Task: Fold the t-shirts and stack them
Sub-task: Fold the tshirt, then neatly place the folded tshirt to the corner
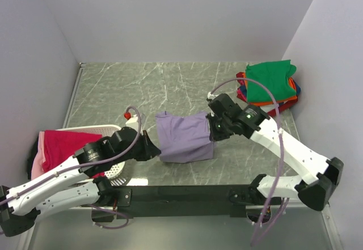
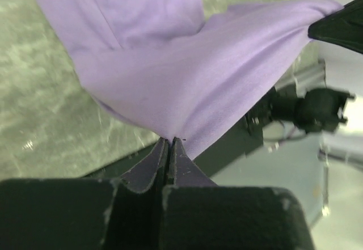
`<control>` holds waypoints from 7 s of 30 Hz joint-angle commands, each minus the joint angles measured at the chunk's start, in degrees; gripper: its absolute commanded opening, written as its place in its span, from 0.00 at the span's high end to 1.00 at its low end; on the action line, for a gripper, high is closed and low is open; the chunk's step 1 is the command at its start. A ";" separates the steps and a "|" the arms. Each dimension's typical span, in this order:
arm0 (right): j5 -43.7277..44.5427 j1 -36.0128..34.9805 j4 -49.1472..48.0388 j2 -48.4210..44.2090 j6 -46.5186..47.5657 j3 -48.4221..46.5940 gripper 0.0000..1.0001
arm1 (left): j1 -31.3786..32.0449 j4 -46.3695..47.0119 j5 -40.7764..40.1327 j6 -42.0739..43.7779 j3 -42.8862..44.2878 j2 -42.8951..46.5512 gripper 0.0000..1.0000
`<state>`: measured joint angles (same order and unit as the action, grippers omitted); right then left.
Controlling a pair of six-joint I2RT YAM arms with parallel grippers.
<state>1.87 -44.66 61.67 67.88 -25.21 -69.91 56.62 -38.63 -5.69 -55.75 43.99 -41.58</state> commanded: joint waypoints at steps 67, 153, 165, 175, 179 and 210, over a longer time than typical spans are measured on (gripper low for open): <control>-24.10 15.23 -29.94 30.90 8.16 -7.96 0.34 | -25.60 29.40 9.46 20.50 12.62 -42.26 0.60; -27.45 19.97 -62.12 35.48 -10.22 22.02 0.31 | -20.23 41.54 7.45 16.55 1.54 -56.24 0.63; -13.83 21.98 -43.06 32.33 2.52 7.09 1.00 | -20.41 34.86 3.78 17.78 1.46 -45.88 0.62; -11.19 29.19 -27.67 33.19 15.27 -13.66 1.00 | -21.11 34.50 3.67 18.13 -0.74 -43.58 0.62; -10.92 32.26 -22.13 35.83 19.40 -24.27 1.00 | -21.20 34.68 3.94 18.30 -1.27 -43.94 0.62; -18.22 58.54 -6.91 41.37 36.38 -54.99 1.00 | -21.64 33.45 4.82 17.34 -0.31 -48.15 0.62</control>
<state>-15.94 12.60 56.97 113.49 10.59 -127.00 35.07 -4.54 -1.34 -38.41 42.02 -88.73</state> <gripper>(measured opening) 0.224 0.381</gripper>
